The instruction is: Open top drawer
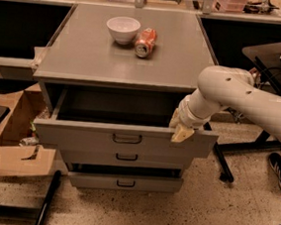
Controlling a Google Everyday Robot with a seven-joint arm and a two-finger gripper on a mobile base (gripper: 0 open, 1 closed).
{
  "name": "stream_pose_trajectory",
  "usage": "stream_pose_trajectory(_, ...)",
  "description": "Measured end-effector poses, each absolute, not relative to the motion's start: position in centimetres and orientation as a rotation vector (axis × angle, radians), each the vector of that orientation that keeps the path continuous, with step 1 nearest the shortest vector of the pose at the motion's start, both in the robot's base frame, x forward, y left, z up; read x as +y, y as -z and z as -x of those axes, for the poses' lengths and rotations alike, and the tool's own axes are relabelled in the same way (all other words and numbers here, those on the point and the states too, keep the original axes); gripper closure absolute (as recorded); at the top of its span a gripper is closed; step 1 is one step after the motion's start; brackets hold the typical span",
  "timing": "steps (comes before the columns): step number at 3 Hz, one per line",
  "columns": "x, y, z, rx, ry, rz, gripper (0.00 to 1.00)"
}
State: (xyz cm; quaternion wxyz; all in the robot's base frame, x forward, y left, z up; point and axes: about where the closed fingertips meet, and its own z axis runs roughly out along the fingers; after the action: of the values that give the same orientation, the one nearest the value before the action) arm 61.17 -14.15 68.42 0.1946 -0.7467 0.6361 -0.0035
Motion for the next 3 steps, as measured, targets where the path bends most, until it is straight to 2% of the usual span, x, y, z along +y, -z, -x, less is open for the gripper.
stream_pose_trajectory(1,-14.1,-68.5,-61.1,1.782,0.009,2.093,0.00)
stream_pose_trajectory(3,-13.6,-67.4,-60.0,1.785,-0.048,2.150,0.00)
